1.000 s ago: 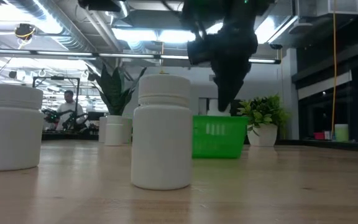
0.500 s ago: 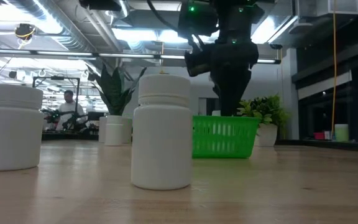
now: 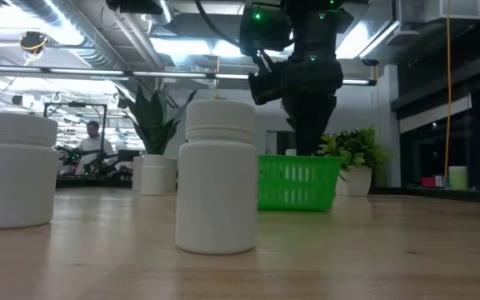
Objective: Pick and place pill bottles into a basket
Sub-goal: Put the white pill bottle into the green bin
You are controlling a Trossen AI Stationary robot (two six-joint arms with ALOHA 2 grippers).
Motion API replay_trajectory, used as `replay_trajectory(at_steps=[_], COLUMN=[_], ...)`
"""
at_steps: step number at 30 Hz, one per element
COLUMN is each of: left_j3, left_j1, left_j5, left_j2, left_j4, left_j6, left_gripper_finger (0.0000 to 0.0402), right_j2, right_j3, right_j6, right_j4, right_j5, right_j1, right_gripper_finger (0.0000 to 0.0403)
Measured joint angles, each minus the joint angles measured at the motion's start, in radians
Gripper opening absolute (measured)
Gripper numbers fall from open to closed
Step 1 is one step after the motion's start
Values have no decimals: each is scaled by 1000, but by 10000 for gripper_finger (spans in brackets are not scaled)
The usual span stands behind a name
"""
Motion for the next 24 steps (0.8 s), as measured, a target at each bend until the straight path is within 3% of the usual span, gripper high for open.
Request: replay_trajectory(at_steps=[14,24], left_j3=[0,0], left_j1=[0,0], left_j5=[0,0], left_j2=[0,0], left_j4=[0,-1], left_j6=[0,0], left_gripper_finger=[400,400], right_j2=[3,3], right_j3=[0,126], right_j6=[10,-3], right_j4=[-12,-73], right_j5=[-1,-1], right_j1=[0,0], right_gripper_finger=[265,285])
